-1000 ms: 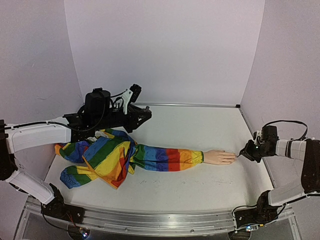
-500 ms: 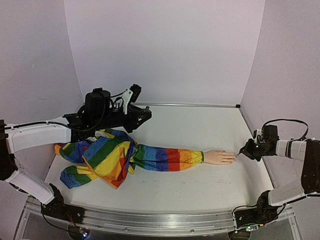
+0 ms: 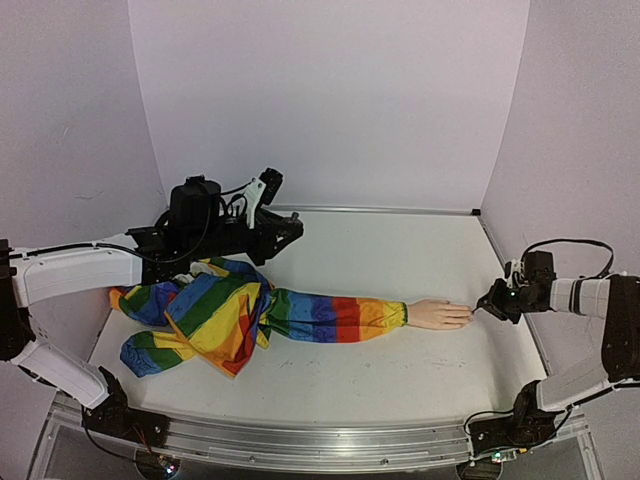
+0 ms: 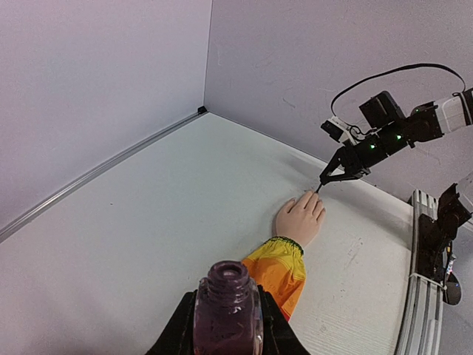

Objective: Paint the nails

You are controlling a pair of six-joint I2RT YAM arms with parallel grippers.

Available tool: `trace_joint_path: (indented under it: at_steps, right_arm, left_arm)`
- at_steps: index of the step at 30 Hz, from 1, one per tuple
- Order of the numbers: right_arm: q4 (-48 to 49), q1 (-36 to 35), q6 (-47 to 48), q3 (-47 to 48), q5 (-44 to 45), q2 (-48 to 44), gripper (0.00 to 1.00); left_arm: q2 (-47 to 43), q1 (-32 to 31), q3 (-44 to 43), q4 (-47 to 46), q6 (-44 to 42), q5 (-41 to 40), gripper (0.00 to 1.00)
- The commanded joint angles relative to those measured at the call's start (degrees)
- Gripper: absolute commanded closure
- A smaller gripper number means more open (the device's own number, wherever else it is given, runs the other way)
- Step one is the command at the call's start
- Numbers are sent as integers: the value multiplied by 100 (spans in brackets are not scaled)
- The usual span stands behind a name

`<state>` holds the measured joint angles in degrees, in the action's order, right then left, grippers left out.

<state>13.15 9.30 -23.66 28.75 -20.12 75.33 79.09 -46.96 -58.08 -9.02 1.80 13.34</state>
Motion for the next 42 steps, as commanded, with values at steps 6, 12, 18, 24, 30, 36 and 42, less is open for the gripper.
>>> trace_joint_path:
  at_steps: [6,12,18,24,30,36,42]
  right_arm:
    - [21,19,31,68,-45,77,100]
    - [21,14,4,69,14,85,100]
    - [13,19,-31,70,84,89,100]
    - [12,18,-45,69,132,95,100]
    - [12,16,-51,86,175,131,100]
    - [12,19,-50,93,210,153,100]
    - [12,15,-42,95,280,149,100]
  left_arm:
    - [-170,-6,-258,-224,54,41,100]
    - [-189,-8,-246,-219,57,32,100]
    - [-210,-6,-230,-212,56,13,100]
    - [-219,-6,-230,-206,54,27,100]
    - [-232,-6,-235,-188,57,10,100]
    - [-236,-6,-233,-181,64,8,100]
    - [-233,-6,-242,-171,73,6,100]
